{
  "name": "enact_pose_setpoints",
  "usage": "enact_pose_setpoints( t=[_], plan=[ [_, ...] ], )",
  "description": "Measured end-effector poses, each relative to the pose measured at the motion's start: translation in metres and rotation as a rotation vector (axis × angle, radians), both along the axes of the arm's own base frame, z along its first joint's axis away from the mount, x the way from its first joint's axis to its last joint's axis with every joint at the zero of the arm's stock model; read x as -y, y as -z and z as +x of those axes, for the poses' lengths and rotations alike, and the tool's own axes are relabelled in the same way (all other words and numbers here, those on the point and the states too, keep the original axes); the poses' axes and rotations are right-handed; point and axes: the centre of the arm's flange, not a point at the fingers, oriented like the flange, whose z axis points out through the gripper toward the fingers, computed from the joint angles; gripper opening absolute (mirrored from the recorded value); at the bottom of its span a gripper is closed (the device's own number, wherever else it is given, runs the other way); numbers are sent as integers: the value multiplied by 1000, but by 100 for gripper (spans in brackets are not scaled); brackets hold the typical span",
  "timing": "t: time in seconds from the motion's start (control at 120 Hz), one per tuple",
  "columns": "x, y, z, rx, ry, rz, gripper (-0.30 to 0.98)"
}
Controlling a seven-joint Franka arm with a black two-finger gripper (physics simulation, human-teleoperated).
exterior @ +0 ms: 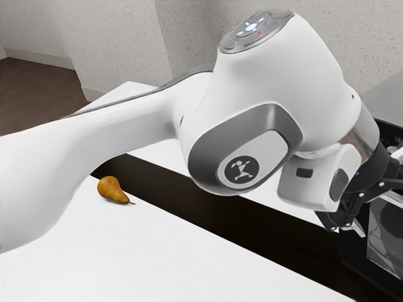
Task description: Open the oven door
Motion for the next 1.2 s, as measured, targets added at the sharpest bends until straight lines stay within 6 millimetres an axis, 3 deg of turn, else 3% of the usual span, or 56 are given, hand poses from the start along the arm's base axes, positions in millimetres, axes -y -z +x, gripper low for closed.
enact_pose_setpoints(
  t=[0.367,0.65,0.892,0.95,0.983,1.0,1.025,1.042,1.067,1.108,1.133,1.15,1.167,1.183,1.2],
  plan=[
    [5,12,4,-14,-17,-3,70],
    [2,20,23,-53,-68,-53,69],
    [3,37,5,-46,-100,24,69],
    [0,41,-20,-16,-113,86,68],
    [-6,48,-54,18,-133,156,69],
    [-19,51,-81,45,-165,198,64],
    [-30,48,-138,103,-193,241,28],
    [-42,37,-182,159,-213,245,33],
    [-67,-3,-255,273,-243,199,39],
    [-122,-126,-382,513,-289,2,47],
    [-160,-221,-438,618,-304,-142,51],
    [-192,-278,-453,644,-335,-226,53],
    [-228,-328,-448,640,-383,-293,55],
    [-262,-368,-430,623,-442,-338,56],
    [-291,-396,-393,588,-515,-356,57]
  ],
)
